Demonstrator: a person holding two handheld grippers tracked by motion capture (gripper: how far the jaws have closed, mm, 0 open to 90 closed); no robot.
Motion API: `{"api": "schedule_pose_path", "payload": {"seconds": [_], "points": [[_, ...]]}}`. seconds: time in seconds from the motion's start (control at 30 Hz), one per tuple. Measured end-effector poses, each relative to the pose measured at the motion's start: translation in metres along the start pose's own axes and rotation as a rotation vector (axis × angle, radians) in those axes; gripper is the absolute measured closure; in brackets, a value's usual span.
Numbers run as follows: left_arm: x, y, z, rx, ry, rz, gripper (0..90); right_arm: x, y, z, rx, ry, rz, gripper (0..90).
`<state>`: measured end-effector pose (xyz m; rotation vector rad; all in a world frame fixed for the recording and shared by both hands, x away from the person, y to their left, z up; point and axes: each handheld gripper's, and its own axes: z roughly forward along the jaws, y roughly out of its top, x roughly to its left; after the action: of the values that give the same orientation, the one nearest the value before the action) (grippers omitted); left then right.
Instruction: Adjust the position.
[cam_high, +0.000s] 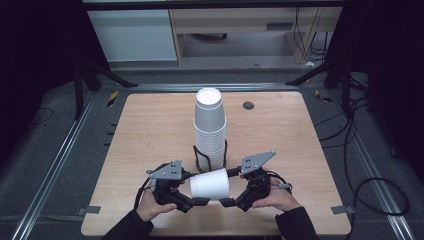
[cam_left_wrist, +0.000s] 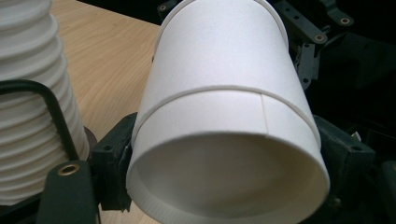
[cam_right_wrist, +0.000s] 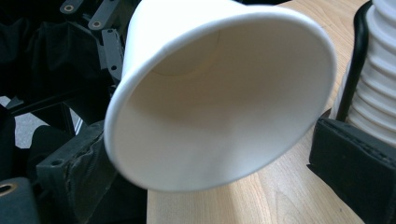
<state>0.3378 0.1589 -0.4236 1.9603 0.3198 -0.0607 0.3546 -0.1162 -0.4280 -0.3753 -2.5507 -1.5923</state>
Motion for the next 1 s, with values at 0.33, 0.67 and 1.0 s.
{"api": "schedule_pose_path", "payload": {"seconds": [0.33, 0.67, 1.0], "points": [[-0.0015, -0.0006, 0.0037, 0.003, -0.029, 0.003, 21.0, 0.0002, 0.0000, 0.0024, -0.016, 0.027, -0.012, 5.4], [-0.0010, -0.0013, 0.0046, 0.011, -0.038, 0.003, 21.2, -0.0004, -0.0009, 0.0051, -0.022, 0.046, -0.018, 7.4], [0.0017, -0.0019, 0.0049, 0.016, -0.052, -0.016, 21.2, -0.0013, -0.0014, 0.0047, -0.019, 0.052, -0.012, 9.1]]}}
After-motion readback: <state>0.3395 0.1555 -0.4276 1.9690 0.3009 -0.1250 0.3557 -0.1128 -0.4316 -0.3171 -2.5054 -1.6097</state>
